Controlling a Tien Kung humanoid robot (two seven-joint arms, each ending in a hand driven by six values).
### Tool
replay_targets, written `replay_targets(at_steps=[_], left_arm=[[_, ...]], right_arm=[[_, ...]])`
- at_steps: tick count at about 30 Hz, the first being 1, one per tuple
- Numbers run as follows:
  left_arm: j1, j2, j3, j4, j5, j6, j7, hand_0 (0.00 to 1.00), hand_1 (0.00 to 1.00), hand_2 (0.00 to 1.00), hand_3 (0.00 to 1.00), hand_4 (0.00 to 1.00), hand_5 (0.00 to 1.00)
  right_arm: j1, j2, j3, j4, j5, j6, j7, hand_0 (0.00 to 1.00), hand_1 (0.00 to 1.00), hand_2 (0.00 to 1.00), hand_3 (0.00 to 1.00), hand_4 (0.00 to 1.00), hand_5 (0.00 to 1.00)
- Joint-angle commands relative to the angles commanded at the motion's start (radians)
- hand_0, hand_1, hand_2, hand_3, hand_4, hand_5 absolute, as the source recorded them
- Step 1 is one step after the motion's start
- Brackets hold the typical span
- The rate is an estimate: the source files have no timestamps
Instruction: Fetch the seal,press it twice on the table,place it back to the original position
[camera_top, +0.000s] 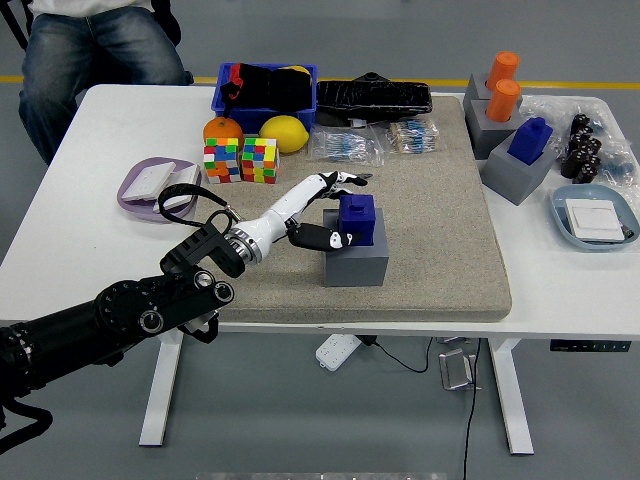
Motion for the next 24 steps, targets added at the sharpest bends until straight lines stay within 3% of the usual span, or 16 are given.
replay_targets(at_steps=[1, 2, 7, 8, 13, 14, 19, 20, 24], left_arm=[[0.000, 0.000, 0.000, 0.001, -0.002, -0.002, 0.000, 0.798, 0.767, 0.699, 0.833, 0.849, 0.002], [0.001, 0.000, 0.000, 0.003, -0.005, -0.004, -0.002, 0.833, 0.827, 0.768, 0.867, 0.951, 0.002], [0.004, -0.002, 0.000, 0.010, -0.020, -0.019, -0.008, 0.833, 0.827, 0.768, 0.867, 0.951, 0.002], [0.004, -0.002, -0.001, 0.012, -0.023, -0.026, -0.008, 0.896, 0.941, 0.906, 0.936, 0.998, 0.002], [0.007, -0.003, -0.008, 0.021, -0.041, -0.069, 0.003, 0.896, 0.941, 0.906, 0.936, 0.998, 0.002], [0.007, -0.003, -0.010, 0.023, -0.044, -0.078, 0.005, 0.978, 0.998, 0.998, 0.998, 0.998, 0.302], [0.010, -0.004, -0.029, 0.035, -0.084, -0.142, 0.013, 0.978, 0.998, 0.998, 0.998, 0.998, 0.302], [0.011, -0.004, -0.032, 0.036, -0.090, -0.147, 0.010, 0.998, 0.998, 0.998, 0.998, 0.998, 0.644], [0.015, 0.000, -0.065, 0.047, -0.146, -0.155, -0.033, 0.998, 0.998, 0.998, 0.998, 0.998, 0.644]], right_arm=[[0.000, 0.000, 0.001, 0.000, -0.001, 0.000, 0.000, 0.915, 0.781, 0.781, 0.785, 0.944, 0.631], [0.000, 0.000, 0.000, 0.000, 0.000, 0.000, 0.000, 0.915, 0.781, 0.781, 0.785, 0.943, 0.632], [0.000, -0.001, -0.004, 0.001, 0.001, 0.000, 0.000, 0.915, 0.781, 0.781, 0.785, 0.943, 0.632], [0.000, -0.002, -0.005, 0.001, 0.002, 0.000, 0.000, 0.915, 0.781, 0.781, 0.785, 0.944, 0.633], [-0.002, -0.003, -0.009, 0.001, 0.002, 0.000, 0.000, 0.915, 0.781, 0.781, 0.785, 0.944, 0.633], [-0.002, -0.003, -0.009, 0.001, 0.002, 0.000, 0.000, 0.915, 0.781, 0.781, 0.786, 0.944, 0.632], [-0.005, -0.003, -0.011, 0.000, 0.002, 0.001, 0.000, 0.915, 0.781, 0.781, 0.786, 0.944, 0.632], [-0.005, -0.003, -0.011, 0.000, 0.002, 0.001, 0.000, 0.915, 0.781, 0.781, 0.786, 0.944, 0.633], [-0.004, -0.001, -0.009, 0.000, 0.002, 0.001, 0.000, 0.915, 0.781, 0.781, 0.786, 0.944, 0.633]])
